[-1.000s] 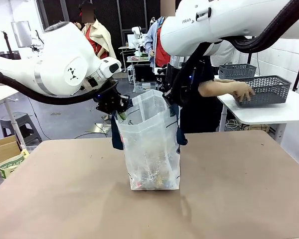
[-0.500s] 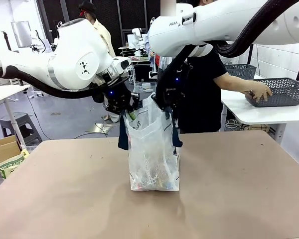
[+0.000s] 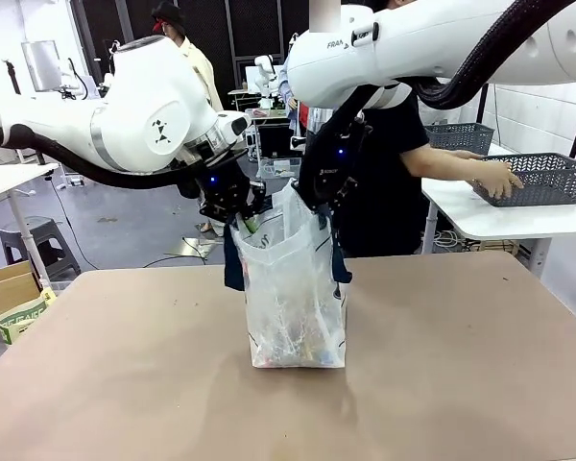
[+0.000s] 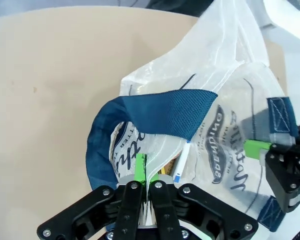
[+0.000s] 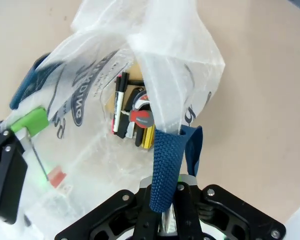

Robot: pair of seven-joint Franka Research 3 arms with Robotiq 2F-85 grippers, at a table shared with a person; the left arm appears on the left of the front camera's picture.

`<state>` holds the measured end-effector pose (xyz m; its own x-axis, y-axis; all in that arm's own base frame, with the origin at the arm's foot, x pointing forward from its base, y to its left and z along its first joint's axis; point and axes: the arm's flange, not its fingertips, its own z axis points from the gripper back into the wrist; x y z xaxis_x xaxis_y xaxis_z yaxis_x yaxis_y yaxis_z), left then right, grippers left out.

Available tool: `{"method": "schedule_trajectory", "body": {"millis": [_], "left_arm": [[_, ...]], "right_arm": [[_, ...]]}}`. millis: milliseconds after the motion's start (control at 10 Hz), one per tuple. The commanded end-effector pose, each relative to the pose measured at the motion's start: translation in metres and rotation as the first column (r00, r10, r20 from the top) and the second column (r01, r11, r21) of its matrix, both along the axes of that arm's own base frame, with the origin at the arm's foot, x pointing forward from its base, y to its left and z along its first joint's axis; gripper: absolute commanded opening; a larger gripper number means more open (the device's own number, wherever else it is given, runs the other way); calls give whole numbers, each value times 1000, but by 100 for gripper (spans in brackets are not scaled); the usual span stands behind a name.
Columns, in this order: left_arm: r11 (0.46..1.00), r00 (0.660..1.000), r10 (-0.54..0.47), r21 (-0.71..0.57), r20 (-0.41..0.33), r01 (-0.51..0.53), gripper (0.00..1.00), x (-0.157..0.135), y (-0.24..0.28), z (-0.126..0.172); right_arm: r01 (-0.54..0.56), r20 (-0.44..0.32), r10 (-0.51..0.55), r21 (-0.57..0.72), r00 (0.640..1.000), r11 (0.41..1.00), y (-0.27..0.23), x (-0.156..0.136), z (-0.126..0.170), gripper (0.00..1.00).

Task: Transfer purchased items from the store into the shopping bag.
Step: Move the Reusable shopping bag to the right side of the table.

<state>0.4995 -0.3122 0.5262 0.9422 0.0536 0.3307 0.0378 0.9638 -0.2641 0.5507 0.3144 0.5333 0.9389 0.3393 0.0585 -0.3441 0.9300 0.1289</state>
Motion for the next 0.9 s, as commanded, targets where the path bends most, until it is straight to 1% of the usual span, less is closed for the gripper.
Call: {"method": "schedule_trajectory", "body": {"millis": [0,100,200,300,400,500,600,700,800], "left_arm": [[990,990,134,59,-49,-131,0,1,-5,2],[978,977,199,73,-77,-193,0,3,-4,1],[985,983,165,60,-81,-161,0,1,-4,2],[982,981,186,37,-54,-185,0,2,-5,4],[988,987,149,43,-59,-146,0,-1,5,-2],[988,987,149,43,-59,-146,0,-1,5,-2],[986,985,164,35,-61,-162,0,0,3,0],[989,988,147,15,-48,-147,0,1,-1,3],[990,989,143,-6,-33,-143,0,6,-6,7]], "right_arm": [[143,-33,-142,19,989,990,6,-3,3,0],[192,-40,-191,15,981,981,8,-3,4,0],[158,-43,-157,17,987,987,11,-6,3,0],[123,-17,-123,2,992,992,2,-1,1,0],[123,-17,-123,2,992,992,2,-1,1,0],[123,-17,-123,2,992,992,2,-1,1,0],[145,-21,-145,1,989,989,5,-3,1,0],[123,-29,-122,32,992,992,9,-3,0,0],[124,-35,-123,54,992,991,13,-1,0,0]]}}
